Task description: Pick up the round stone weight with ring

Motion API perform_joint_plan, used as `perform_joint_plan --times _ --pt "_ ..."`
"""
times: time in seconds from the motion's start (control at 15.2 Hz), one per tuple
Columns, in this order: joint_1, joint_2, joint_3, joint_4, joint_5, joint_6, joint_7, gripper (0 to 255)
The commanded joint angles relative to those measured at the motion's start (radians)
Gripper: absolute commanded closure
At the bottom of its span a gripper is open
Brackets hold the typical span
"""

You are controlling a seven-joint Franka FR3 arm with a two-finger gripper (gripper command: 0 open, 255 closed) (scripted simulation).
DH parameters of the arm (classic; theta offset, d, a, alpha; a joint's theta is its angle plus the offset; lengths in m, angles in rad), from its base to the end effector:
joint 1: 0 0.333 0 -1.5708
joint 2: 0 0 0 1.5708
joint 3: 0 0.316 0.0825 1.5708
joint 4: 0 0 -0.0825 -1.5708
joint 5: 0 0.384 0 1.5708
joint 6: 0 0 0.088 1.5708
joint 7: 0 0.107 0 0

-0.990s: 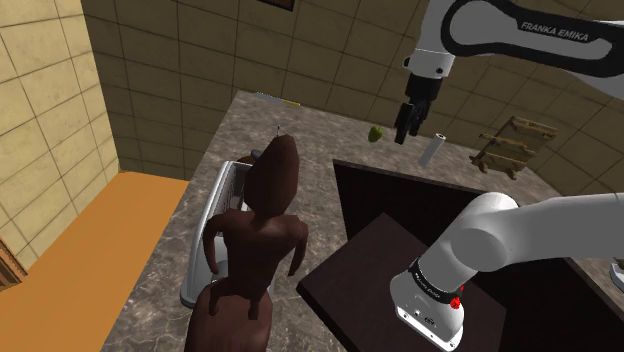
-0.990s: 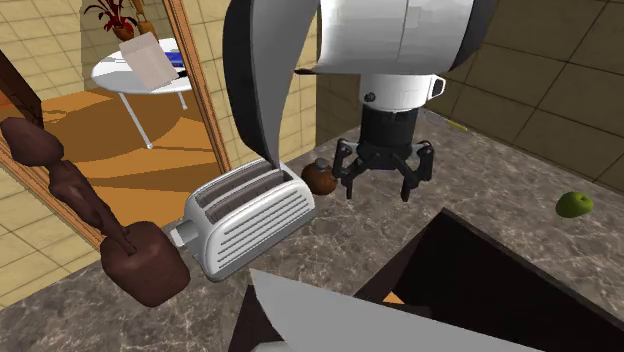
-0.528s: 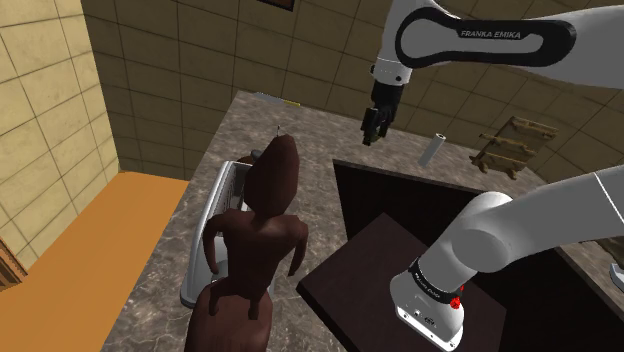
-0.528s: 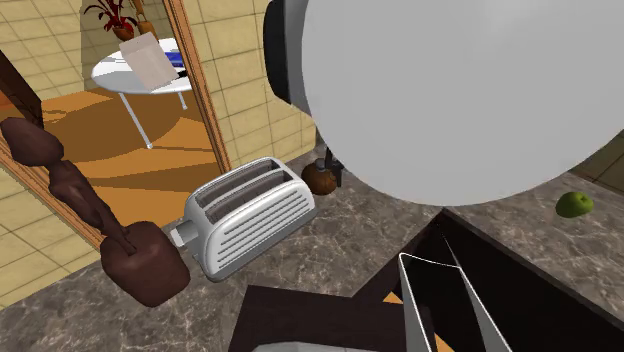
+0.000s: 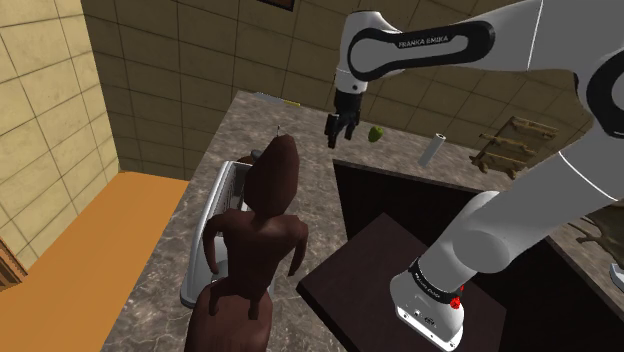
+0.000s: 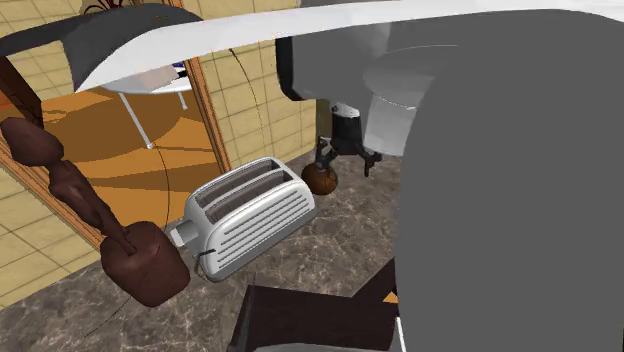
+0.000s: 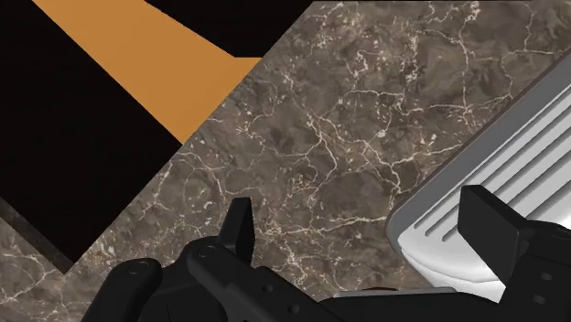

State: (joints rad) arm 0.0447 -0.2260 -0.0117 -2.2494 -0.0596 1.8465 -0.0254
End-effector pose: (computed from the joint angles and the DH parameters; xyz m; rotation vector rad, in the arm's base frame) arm 0.4588 0.0103 0.4450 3.0733 0.1234 -0.2724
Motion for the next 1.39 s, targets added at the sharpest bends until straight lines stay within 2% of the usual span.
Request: perform_joint_plan --times 0.0,0.4,0.73,1.32 --pt "0.004 0.072 0.005 0.033 0.000 0.042 0.005 0" --pt "0.021 0.298 0.023 0.187 -0.005 0.119 0.025 0" --pt "0.036 0.489 0.033 0.351 -0.015 0.149 0.040 0" --pt "0.070 0.856 0.042 0.754 -0.036 0.119 0.056 0"
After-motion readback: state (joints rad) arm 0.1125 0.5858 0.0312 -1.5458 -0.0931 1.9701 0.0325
